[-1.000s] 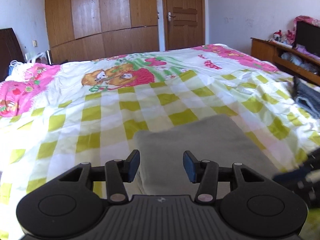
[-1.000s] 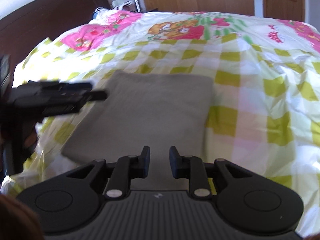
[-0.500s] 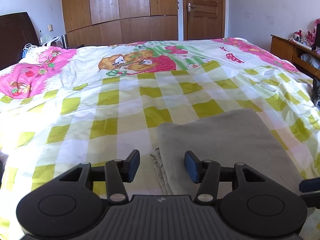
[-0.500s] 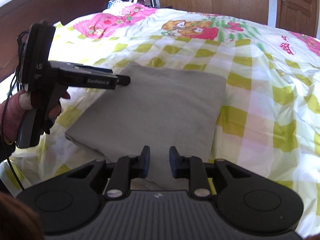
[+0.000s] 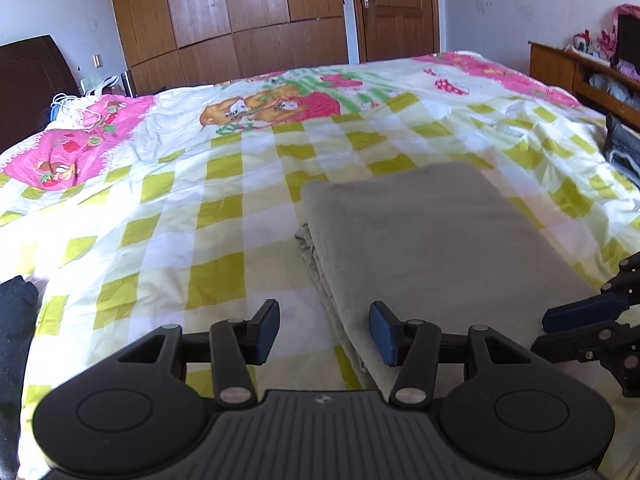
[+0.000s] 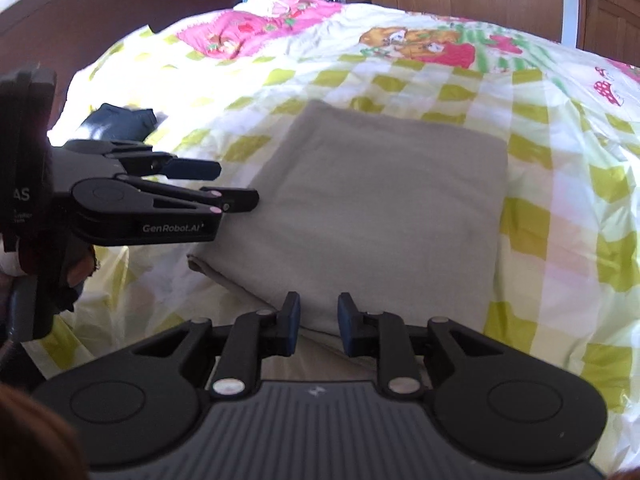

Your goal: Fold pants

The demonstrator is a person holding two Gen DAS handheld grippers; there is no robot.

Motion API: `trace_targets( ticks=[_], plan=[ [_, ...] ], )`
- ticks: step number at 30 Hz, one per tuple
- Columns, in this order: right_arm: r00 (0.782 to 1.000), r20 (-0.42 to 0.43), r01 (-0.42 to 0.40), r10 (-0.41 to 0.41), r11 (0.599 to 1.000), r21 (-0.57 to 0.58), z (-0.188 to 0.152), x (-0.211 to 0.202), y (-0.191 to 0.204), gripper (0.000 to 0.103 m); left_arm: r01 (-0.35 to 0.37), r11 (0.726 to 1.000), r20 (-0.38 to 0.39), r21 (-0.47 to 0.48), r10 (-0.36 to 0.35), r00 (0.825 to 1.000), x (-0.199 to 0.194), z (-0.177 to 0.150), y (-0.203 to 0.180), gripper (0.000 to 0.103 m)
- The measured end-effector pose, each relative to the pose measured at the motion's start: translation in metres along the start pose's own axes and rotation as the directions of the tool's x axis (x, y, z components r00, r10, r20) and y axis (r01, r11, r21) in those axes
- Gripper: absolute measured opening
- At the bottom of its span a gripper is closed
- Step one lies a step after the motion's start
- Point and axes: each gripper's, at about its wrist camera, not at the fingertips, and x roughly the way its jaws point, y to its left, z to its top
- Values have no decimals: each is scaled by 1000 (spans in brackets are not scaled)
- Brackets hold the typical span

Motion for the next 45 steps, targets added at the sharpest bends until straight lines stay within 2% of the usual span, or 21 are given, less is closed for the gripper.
trace_targets(
  ticks=[4,6,8,13,16,21,28,33,35,39,43,45],
  plan=[
    [1000,-2,30,-30,1000,-7,-1,0,-1,22,4,1000,-59,11,-3,998,8,-7,-7,63],
    [999,-35,36,-37,999,-5,-3,9,-2,23,5,1000,-74,-12,-6,997,9,-10,-6,63],
    [998,-51,38,-38,999,-1,-5,11,-1,22,11,1000,-65,-24,-12,998,3,-8,-6,63],
    [1000,-5,31,-31,999,22,-4,-7,-3,22,8,1000,-60,17,-7,998,-5,-4,-14,63],
    [998,15,61,-62,997,41,-2,-14,-11,23,24,1000,-50,7,-24,998,-9,-2,-15,63],
    [997,32,69,-73,991,116,3,-20,-33,29,54,999,-37,0,-54,998,-12,5,-14,63],
    [994,43,86,-96,978,192,16,-7,-70,40,87,995,-57,-53,-90,994,14,15,-5,63],
    [996,29,76,-86,962,262,20,13,-102,44,169,979,-71,-111,-178,981,35,19,-4,65],
    [998,20,49,-57,954,295,20,22,-112,44,152,982,-85,-108,-162,983,45,18,-6,65],
    [998,29,43,-55,949,311,19,29,-121,44,154,985,-87,-80,-161,983,51,14,-9,66],
    [997,37,47,-62,947,318,17,29,-122,44,136,987,-48,-87,-141,989,39,8,-1,66],
    [992,66,81,-107,944,319,14,19,-122,44,116,988,-4,-102,-117,993,28,4,10,66]
  ],
)
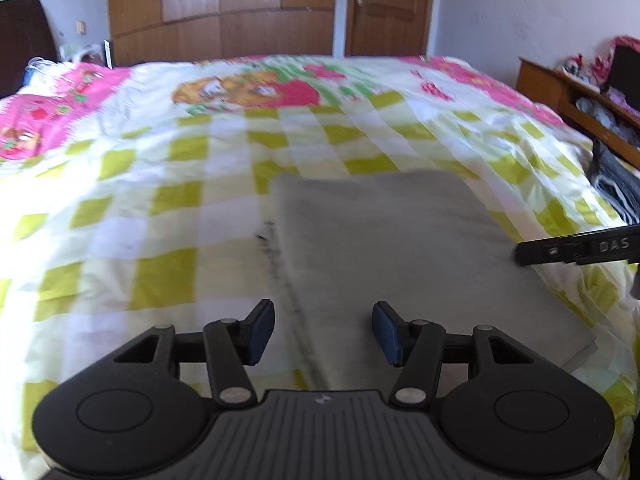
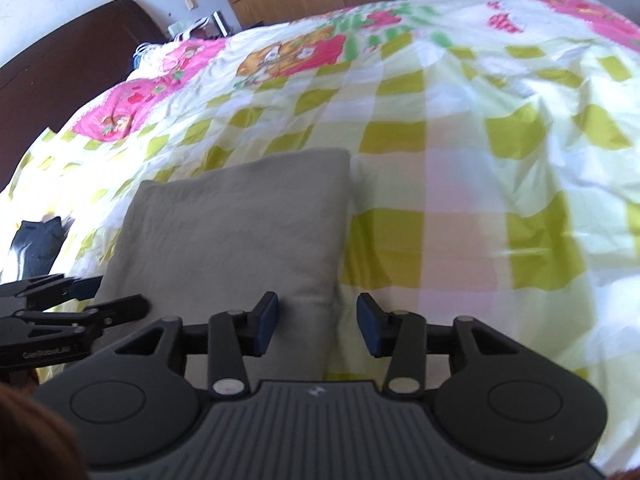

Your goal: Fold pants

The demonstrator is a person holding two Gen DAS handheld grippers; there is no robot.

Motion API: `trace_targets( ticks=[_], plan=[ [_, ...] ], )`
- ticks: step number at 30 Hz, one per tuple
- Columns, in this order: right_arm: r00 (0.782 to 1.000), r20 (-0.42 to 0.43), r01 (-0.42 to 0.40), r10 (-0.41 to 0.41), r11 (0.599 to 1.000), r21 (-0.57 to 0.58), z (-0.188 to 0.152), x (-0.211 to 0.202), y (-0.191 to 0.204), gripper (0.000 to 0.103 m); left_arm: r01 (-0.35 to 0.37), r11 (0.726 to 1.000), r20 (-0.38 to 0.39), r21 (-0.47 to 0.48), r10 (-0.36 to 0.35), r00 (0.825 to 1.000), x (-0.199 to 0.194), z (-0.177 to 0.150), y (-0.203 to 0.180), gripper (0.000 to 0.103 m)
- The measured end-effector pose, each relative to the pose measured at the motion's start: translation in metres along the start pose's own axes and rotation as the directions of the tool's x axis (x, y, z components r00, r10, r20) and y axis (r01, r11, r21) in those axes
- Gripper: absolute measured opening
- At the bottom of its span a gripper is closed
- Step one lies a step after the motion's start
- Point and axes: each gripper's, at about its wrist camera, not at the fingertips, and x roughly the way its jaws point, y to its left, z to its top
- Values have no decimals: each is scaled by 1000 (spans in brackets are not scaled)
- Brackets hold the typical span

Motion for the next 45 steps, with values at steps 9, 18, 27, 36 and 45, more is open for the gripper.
trace_targets(
  ticks=[9,18,27,36,45],
  plan=[
    [964,95,250,-249,968,6,-2,-2,-23,40,-108,989,51,-103,114,992,-3,-14,33,67],
    [942,160,298,-294,954,-2,-10,22,-35,37,-152,987,43,-58,155,987,28,-28,40,66],
    [930,239,284,-279,959,15,-18,30,-40,39,-174,983,135,-58,180,974,49,-31,41,94],
    [926,257,285,-277,958,7,-20,30,-39,41,-187,978,147,-92,199,969,55,-35,51,103],
    [924,263,284,-278,959,16,-22,29,-41,51,-168,979,160,-114,185,970,54,-38,54,103]
  ],
)
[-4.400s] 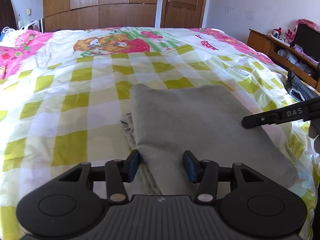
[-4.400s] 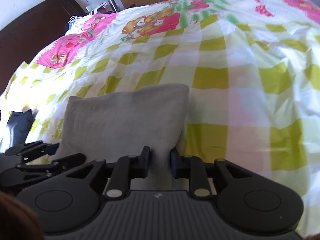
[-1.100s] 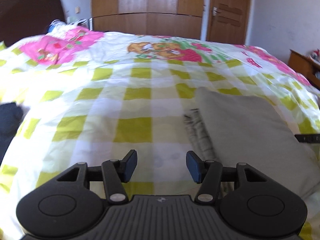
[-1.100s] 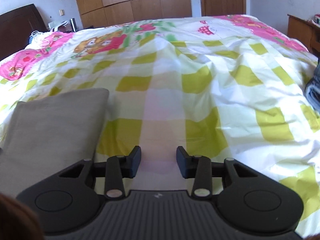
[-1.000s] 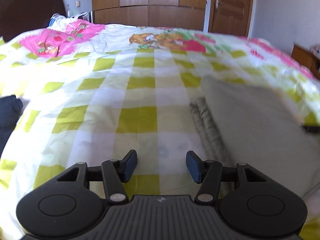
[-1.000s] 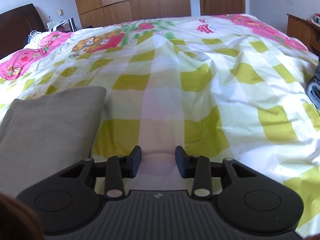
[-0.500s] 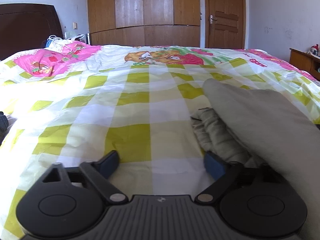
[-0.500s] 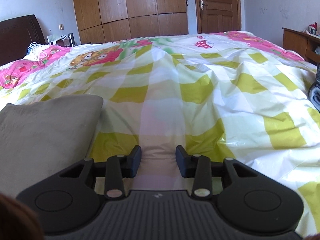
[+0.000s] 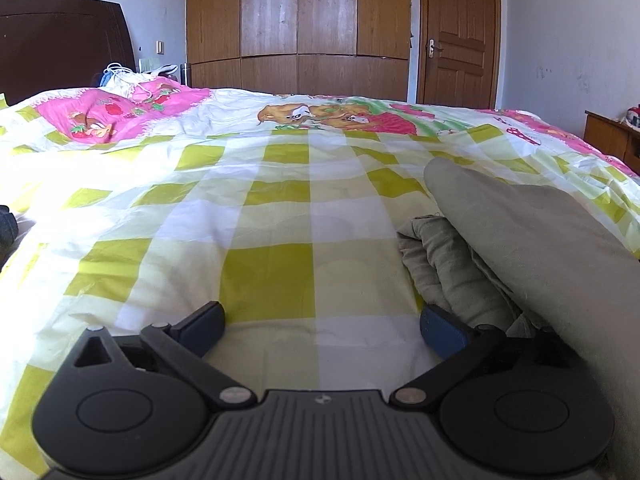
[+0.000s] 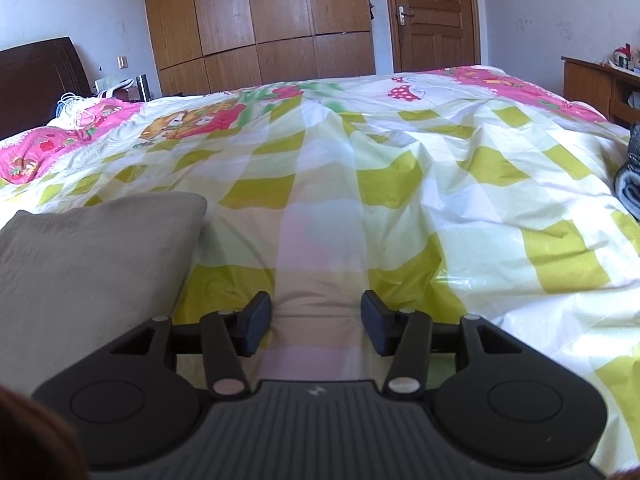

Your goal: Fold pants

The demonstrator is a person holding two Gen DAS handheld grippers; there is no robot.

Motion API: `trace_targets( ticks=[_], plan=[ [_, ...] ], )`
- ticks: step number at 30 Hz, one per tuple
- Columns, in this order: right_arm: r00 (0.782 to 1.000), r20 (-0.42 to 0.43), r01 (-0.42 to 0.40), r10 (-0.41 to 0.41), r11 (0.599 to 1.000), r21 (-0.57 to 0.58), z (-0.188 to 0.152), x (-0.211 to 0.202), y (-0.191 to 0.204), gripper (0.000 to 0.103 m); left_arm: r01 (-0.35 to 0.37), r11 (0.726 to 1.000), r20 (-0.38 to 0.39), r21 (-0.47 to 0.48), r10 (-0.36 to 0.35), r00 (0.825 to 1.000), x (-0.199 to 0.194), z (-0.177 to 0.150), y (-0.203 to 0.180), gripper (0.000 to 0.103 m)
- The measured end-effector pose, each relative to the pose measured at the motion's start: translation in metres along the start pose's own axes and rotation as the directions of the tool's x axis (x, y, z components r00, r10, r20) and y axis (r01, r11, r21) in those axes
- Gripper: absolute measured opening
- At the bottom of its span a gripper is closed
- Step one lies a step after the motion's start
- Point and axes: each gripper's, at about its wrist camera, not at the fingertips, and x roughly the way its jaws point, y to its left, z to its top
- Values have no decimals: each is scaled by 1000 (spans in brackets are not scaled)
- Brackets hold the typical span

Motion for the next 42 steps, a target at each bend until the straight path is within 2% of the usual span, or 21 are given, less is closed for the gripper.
trace_targets(
  ticks=[4,10,16,22,28,31,36,42],
  plan=[
    [1000,4,-3,3,1000,0,-1,0,-1,52,5,1000,4,-7,-5,1000,1,-1,1,103],
    [1000,4,-19,19,1000,-13,-2,2,1,64,6,1000,7,-8,-6,1000,1,-1,1,103],
    [999,0,-40,40,999,-1,0,1,-4,67,6,1000,11,-9,-6,1000,0,-1,1,103],
    [997,-10,-81,81,997,-2,1,2,-6,79,7,1000,11,-9,-7,1000,1,-2,1,103],
    [998,-15,-68,68,997,-24,0,2,-2,79,3,1000,10,-3,-3,1000,2,-1,1,103],
    [998,-18,-63,63,998,-31,1,1,-2,79,19,999,12,-30,-19,1000,2,-1,6,103],
    [1000,-8,-1,0,998,-62,-1,-3,-4,79,4,1000,10,-10,-4,1000,2,-2,2,103],
    [1000,2,-19,19,999,-27,-1,-6,-11,80,13,1000,12,-21,-12,1000,1,-2,4,103]
  ],
)
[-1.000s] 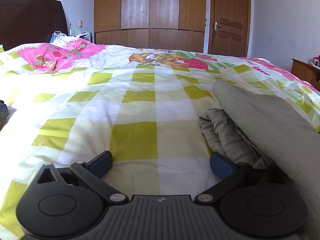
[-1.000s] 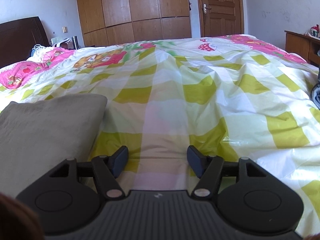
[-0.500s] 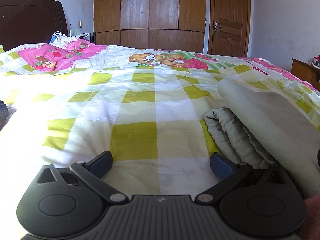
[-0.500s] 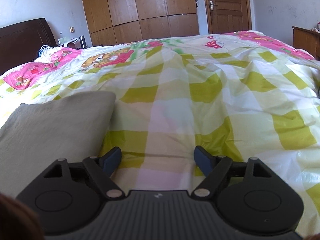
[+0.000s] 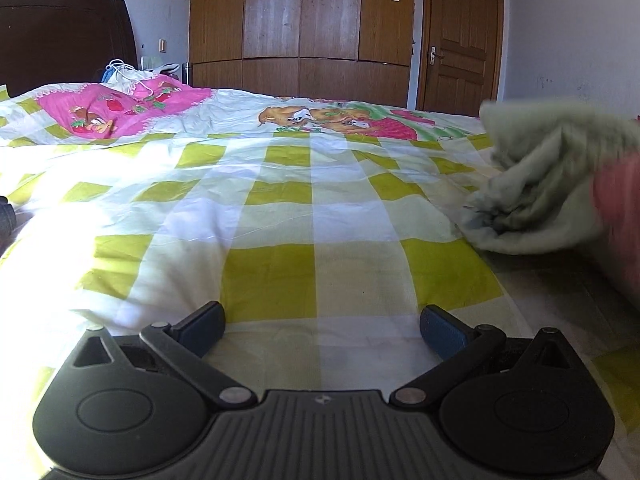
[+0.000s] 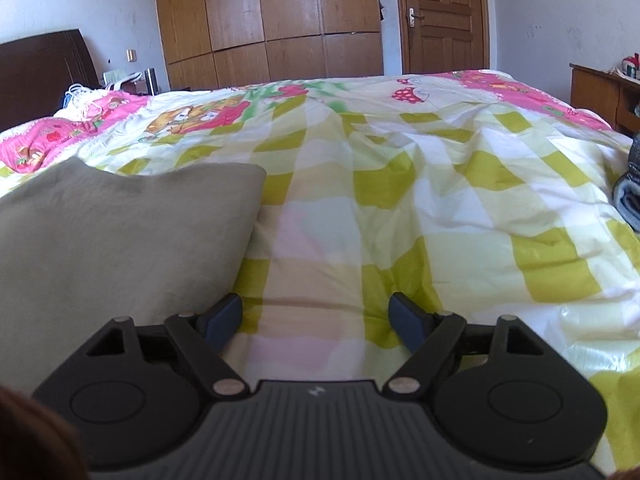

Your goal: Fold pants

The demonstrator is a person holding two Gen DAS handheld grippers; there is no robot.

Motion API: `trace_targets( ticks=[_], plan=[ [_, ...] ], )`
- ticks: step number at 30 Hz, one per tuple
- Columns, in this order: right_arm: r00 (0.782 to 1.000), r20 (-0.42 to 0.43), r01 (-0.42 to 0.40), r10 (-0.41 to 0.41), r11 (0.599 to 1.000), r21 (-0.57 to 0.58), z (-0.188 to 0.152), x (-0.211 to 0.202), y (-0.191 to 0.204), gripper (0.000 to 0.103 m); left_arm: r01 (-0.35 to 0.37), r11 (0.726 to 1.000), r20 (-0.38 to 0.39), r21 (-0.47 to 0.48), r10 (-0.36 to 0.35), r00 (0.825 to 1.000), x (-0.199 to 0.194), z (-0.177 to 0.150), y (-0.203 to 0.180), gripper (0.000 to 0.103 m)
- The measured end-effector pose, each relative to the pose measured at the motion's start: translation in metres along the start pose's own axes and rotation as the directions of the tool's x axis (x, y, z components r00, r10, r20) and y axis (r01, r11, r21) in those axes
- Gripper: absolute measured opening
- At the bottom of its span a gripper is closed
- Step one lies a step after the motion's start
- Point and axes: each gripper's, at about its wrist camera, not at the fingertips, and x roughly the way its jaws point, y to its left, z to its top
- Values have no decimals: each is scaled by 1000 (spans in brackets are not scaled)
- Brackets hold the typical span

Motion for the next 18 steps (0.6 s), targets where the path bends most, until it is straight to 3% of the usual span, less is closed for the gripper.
trace_targets(
  ticks=[7,12,18],
  plan=[
    [1000,-10,4,-4,999,-37,-3,-6,14,83,1,1000,-2,-4,-1,1000,1,1,0,103],
    [999,3,51,-51,995,-84,4,-9,48,80,3,1000,2,-5,-3,1000,1,1,0,103],
    [999,-21,37,-41,988,-152,1,-4,82,80,5,1000,9,-7,-5,1000,0,0,0,103]
  ],
)
